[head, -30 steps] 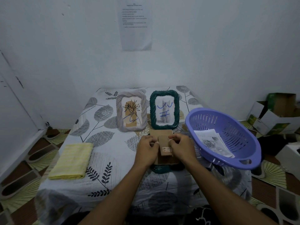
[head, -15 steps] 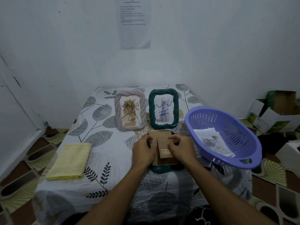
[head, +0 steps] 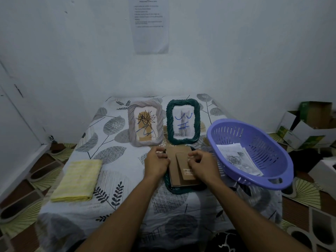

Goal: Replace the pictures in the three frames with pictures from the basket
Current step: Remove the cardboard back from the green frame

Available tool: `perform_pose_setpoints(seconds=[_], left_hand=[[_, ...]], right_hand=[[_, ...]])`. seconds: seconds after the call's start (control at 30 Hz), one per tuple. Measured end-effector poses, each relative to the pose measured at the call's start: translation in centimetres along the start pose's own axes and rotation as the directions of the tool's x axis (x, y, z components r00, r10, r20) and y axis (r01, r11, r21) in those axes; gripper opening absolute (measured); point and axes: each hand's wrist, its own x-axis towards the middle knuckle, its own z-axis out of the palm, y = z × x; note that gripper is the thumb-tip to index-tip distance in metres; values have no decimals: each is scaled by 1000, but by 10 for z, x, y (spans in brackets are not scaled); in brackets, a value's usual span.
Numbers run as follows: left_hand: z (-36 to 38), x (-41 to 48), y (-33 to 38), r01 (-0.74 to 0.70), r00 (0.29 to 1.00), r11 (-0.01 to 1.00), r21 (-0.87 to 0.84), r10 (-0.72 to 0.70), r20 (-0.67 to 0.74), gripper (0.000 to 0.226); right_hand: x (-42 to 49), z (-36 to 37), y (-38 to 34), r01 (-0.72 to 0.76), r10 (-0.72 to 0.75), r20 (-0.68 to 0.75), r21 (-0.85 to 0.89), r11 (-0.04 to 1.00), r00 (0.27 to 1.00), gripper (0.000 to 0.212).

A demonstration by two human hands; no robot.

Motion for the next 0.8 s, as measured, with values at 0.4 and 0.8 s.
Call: perform_pose_setpoints(seconds=[0.4,0.8], left_hand=[[-21,7,1,69,997,979,-191,-65,31,34],[-113,22,-15,3,992,998,-68,-11,-125,26]], right_hand=[[3,-3,9,157,-162,-55,-88,984,985,20],[-2,9,25,301,-306,53,-403,864,950,22]])
